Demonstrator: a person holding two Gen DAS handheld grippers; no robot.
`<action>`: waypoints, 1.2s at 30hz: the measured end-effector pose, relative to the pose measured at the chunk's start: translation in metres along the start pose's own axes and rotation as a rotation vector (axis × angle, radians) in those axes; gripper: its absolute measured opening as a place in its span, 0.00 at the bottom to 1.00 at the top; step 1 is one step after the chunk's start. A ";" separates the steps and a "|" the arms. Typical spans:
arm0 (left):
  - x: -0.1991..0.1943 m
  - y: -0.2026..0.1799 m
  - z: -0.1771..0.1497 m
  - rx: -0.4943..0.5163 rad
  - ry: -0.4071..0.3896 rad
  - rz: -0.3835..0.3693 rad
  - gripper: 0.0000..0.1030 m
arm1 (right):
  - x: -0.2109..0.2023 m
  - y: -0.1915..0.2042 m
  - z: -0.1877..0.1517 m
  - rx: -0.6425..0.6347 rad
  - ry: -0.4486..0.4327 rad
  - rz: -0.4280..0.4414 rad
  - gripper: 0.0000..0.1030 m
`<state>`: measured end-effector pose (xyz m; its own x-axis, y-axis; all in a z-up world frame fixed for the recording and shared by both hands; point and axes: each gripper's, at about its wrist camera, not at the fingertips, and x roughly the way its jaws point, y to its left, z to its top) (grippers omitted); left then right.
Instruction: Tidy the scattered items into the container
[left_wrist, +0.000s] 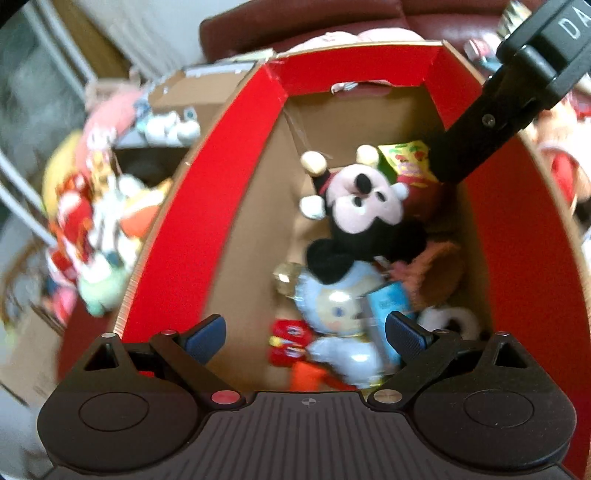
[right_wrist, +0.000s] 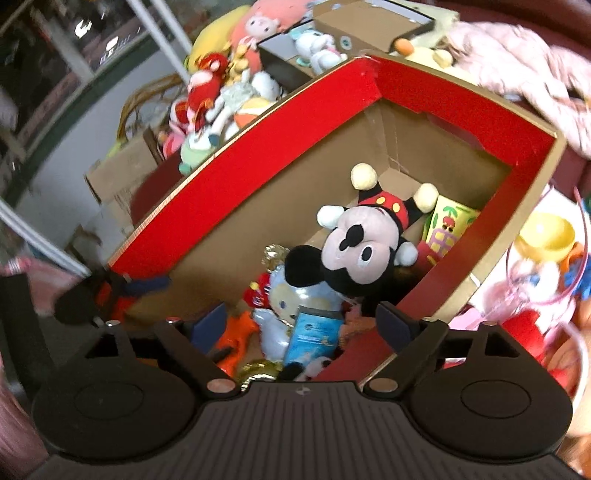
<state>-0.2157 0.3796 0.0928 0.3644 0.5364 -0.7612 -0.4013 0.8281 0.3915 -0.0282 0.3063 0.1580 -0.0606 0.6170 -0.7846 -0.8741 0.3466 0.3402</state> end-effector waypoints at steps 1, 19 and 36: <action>0.002 -0.001 -0.001 0.028 0.006 0.025 0.96 | 0.003 0.002 0.000 -0.027 0.008 -0.012 0.90; 0.000 -0.011 -0.012 0.195 -0.071 -0.185 0.96 | 0.063 0.049 -0.002 -0.452 0.156 -0.101 0.96; -0.001 -0.016 -0.014 0.229 -0.079 -0.209 0.95 | 0.077 0.039 -0.007 -0.427 0.178 -0.104 0.96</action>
<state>-0.2216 0.3632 0.0799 0.4865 0.3547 -0.7984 -0.1143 0.9319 0.3443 -0.0700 0.3626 0.1071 -0.0110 0.4504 -0.8928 -0.9977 0.0554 0.0402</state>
